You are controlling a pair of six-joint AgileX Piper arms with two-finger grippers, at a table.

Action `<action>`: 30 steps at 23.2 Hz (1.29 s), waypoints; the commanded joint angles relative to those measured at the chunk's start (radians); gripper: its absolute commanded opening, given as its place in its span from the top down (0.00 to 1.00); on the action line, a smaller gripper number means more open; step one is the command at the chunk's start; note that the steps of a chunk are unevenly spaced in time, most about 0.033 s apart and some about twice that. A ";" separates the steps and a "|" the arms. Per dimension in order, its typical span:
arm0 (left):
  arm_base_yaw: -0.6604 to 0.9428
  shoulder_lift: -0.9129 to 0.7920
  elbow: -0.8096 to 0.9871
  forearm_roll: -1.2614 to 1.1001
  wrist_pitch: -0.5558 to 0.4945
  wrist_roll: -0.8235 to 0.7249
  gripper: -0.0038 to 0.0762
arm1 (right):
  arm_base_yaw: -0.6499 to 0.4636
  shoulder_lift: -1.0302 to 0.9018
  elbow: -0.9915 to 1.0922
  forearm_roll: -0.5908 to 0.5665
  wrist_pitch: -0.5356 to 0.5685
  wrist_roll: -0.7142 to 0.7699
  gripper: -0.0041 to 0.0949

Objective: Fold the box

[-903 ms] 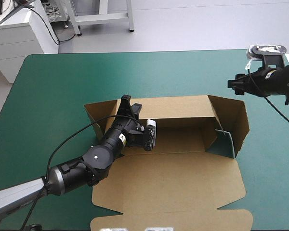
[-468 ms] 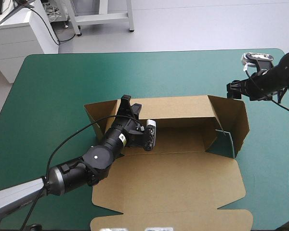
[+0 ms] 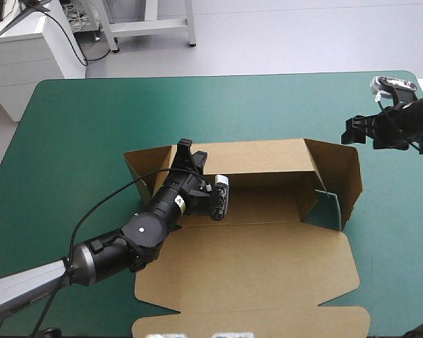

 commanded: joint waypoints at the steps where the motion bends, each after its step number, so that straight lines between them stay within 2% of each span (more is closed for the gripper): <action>1: -0.008 -0.026 -0.024 0.024 -0.002 -0.012 0.96 | -0.008 -0.045 -0.028 0.048 0.016 -0.010 0.25; 6: -0.008 -0.026 -0.024 0.027 0.007 -0.012 0.96 | -0.008 -0.088 0.083 0.055 0.013 -0.044 0.25; 9: -0.008 -0.026 -0.024 0.029 -0.002 -0.012 0.96 | -0.008 -0.127 0.197 0.065 -0.041 -0.068 0.25; 12: -0.008 -0.026 -0.024 0.037 -0.007 -0.034 0.96 | -0.008 -0.164 0.282 0.083 -0.042 -0.110 0.25; 17: -0.008 -0.026 -0.024 0.073 -0.009 -0.034 0.96 | -0.008 -0.254 0.430 0.152 -0.075 -0.221 0.25; 22: -0.008 -0.026 -0.024 0.073 -0.014 -0.034 0.96 | -0.008 -0.300 0.573 0.341 -0.034 -0.472 0.25; 30: -0.008 -0.026 -0.024 0.073 -0.014 -0.034 0.96 | -0.006 -0.305 0.596 0.404 -0.026 -0.549 0.26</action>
